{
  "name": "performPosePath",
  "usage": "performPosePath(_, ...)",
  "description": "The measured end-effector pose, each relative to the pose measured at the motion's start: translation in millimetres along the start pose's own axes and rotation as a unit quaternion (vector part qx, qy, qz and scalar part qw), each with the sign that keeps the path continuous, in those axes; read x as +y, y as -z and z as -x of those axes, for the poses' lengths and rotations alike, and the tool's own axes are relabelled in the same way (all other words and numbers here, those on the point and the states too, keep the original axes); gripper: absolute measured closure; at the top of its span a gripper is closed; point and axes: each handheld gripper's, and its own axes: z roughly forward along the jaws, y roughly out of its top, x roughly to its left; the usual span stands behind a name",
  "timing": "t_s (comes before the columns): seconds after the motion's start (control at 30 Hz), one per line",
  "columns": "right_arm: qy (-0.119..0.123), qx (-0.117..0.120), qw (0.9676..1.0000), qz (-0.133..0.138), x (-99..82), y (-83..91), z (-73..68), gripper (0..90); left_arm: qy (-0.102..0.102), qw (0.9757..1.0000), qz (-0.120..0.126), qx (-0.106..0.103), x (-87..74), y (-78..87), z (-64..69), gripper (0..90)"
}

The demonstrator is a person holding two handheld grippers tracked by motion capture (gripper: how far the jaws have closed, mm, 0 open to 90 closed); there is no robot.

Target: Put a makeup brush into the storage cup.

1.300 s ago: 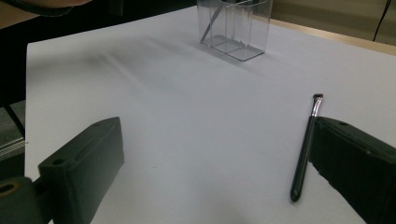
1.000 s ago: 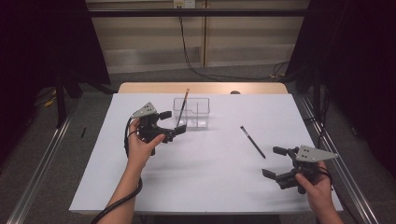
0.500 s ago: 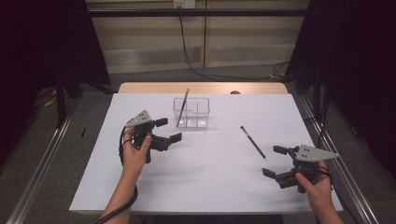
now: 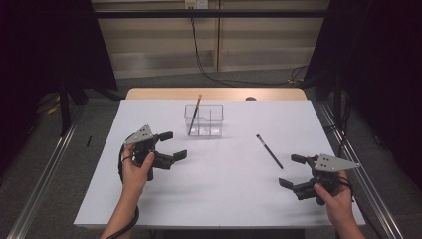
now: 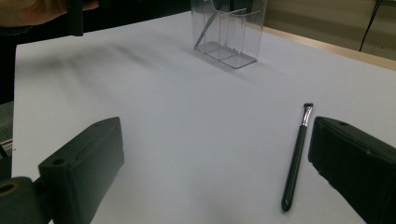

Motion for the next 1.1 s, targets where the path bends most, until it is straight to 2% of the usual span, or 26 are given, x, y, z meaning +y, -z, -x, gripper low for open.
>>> performPosePath(0.07, 0.001, 0.001, 1.0000, -0.001, 0.2, -0.3, 0.1, 3.1, 0.003, 1.0000, 0.003, -0.001, -1.7, 3.0, 0.2, 0.8)
performPosePath(0.4, 0.004, 0.002, 1.0000, -0.001, 1.9, -3.4, 0.5, 3.1, -0.016, 0.9999, -0.002, 0.003, -6.2, 20.6, 4.5, 0.8)
performPosePath(0.6, 0.006, 0.003, 1.0000, 0.001, 3.0, -4.3, 0.7, 3.0, -0.014, 0.9999, -0.002, 0.003, -11.2, 30.9, 5.3, 0.7)
performPosePath(1.1, 0.008, 0.000, 1.0000, -0.002, 2.8, -5.4, 2.7, 3.0, -0.029, 0.9995, 0.004, 0.009, -18.9, 59.9, 4.7, 0.8)
